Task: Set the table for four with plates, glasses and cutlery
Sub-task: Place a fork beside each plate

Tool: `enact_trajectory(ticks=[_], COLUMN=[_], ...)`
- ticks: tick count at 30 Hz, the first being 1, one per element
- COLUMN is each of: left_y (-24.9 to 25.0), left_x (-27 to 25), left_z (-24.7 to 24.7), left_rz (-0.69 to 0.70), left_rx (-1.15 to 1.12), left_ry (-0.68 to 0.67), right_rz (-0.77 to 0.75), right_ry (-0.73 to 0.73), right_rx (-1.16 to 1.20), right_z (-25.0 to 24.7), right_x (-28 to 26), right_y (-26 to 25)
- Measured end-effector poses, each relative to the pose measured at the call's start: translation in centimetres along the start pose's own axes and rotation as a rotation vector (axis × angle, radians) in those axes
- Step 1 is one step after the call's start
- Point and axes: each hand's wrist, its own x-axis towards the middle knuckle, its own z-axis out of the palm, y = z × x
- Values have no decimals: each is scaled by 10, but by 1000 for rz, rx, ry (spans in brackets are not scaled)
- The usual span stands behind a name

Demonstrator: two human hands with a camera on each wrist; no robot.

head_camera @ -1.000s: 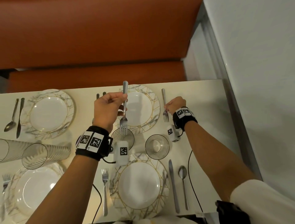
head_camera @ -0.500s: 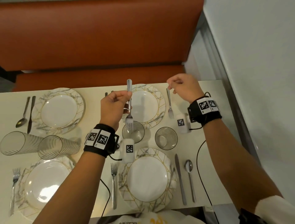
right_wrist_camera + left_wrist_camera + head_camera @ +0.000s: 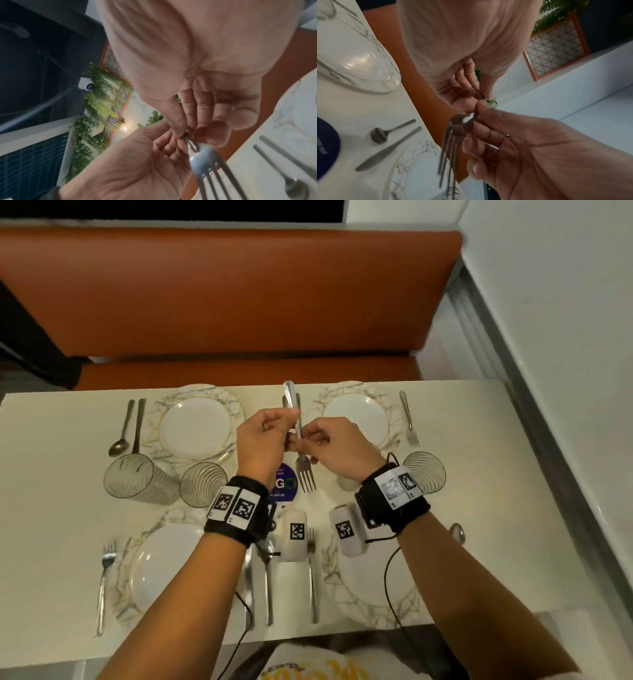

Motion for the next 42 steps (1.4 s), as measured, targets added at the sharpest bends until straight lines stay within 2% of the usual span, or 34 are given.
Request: enact_trajectory(ticks=[7, 12, 15, 19, 23, 29, 36, 42], left_y=[-16, -32, -47, -69, -89, -110, -112, -114], left_x=[-3, -16, -27, -35, -40, -38, -41, -39], left_z=[-52, -72, -83, -97, -111, -134, -149, -153], left_rz=[31, -65, -155, -201, -239, -309, -382, -385], left_rx=[99, 185, 212, 340, 450, 542, 528, 518], left_ry=[40, -28, -112, -210, -308, -350, -361, -352], right_rz=[32, 85, 143, 220, 323, 440, 467, 486], right_ry=[103, 201, 222, 224, 137, 87, 129, 166], right_rx=[139, 238, 278, 183, 45, -5, -161, -285], right_z=[50, 62, 68, 89, 119, 147, 166, 165], right_x=[7, 37, 63, 104, 140, 176, 208, 218], right_y=[-15, -18, -14, -1, 22, 48, 51, 38])
